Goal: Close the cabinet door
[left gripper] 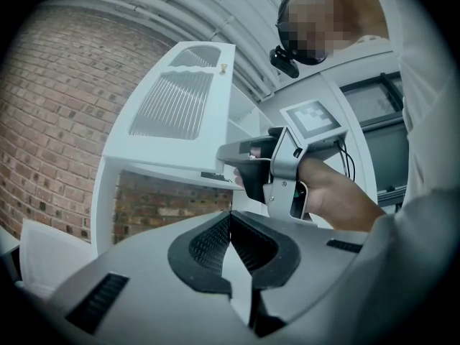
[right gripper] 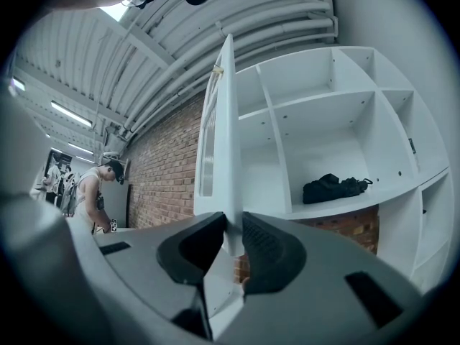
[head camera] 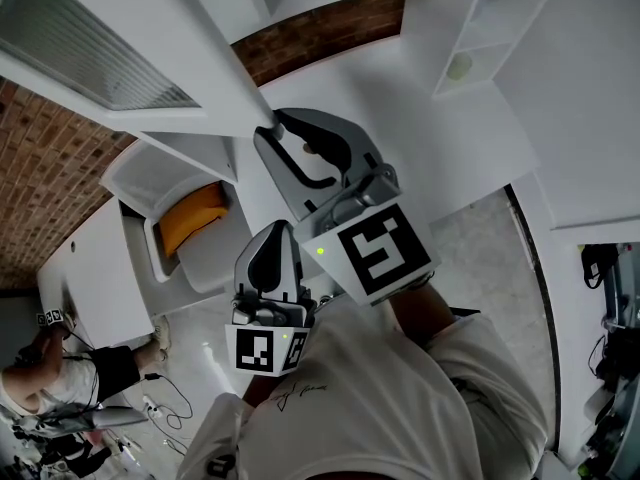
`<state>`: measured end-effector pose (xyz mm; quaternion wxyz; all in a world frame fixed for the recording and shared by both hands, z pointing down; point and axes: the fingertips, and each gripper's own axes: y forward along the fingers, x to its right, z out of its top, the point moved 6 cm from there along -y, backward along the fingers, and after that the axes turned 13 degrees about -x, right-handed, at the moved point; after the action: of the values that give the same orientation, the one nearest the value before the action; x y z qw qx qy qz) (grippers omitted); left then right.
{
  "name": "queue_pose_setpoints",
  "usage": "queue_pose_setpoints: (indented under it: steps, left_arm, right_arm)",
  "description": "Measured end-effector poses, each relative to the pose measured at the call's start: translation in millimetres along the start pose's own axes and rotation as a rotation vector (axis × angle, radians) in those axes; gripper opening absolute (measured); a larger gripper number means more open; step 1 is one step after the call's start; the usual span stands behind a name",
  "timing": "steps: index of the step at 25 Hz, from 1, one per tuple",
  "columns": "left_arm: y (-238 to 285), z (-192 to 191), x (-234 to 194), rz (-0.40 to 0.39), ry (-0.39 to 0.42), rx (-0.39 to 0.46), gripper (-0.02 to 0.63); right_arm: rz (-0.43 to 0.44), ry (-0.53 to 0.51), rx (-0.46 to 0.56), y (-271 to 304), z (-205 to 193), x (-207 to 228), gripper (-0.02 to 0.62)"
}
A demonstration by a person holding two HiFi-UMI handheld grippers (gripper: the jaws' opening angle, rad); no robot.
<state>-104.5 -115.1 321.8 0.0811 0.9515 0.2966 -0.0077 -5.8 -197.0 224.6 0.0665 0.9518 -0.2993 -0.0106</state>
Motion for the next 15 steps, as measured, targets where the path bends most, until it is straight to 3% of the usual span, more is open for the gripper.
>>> queue_pose_setpoints:
  steps: [15]
  left_arm:
    - [21,1,-7,0.015,-0.008,0.002,0.017]
  right_arm:
    - [-0.005,-0.028,-0.007,11,2,24,0.084]
